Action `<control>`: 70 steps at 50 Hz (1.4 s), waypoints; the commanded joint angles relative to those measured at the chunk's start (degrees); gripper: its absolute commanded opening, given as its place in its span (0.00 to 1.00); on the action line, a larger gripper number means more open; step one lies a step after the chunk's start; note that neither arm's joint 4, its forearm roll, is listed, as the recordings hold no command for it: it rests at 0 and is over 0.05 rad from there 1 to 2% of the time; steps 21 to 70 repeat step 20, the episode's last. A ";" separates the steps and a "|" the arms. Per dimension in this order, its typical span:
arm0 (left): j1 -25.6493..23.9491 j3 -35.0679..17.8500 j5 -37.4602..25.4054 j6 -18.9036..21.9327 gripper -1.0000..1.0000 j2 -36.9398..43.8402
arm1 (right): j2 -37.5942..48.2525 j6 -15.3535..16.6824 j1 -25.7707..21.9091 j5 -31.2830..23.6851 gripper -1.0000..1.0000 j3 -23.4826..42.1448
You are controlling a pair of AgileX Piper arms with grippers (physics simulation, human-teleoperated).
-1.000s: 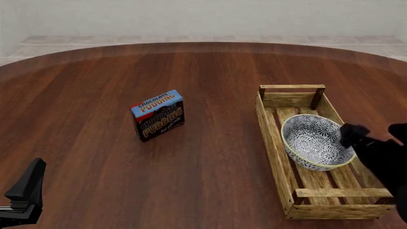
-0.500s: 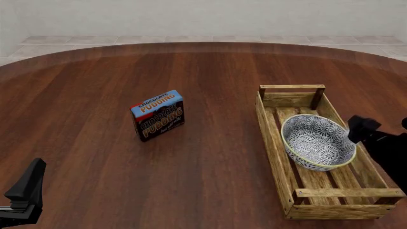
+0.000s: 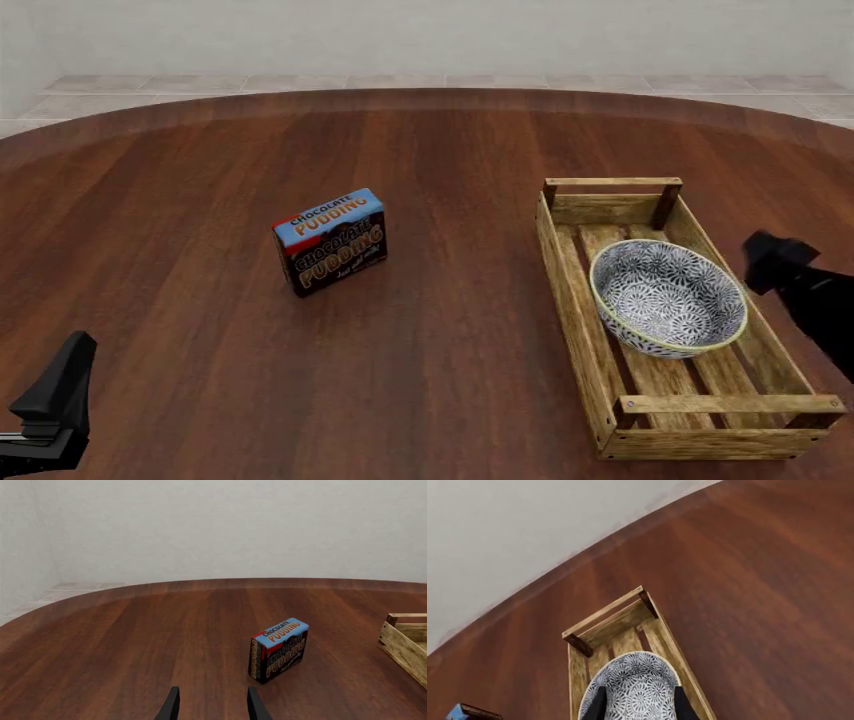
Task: Pick up the bowl on the left and put it in the tray.
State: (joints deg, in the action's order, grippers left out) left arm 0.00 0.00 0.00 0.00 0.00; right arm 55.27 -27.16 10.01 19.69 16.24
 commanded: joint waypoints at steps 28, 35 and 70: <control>0.00 0.00 0.00 0.00 1.00 0.00 | -19.24 5.11 -0.27 -12.72 1.00 8.29; 0.00 0.00 0.00 0.00 1.00 0.00 | -19.24 5.11 -0.27 -12.72 1.00 8.29; 0.00 0.00 0.00 0.00 1.00 0.00 | -19.24 5.11 -0.27 -12.72 1.00 8.29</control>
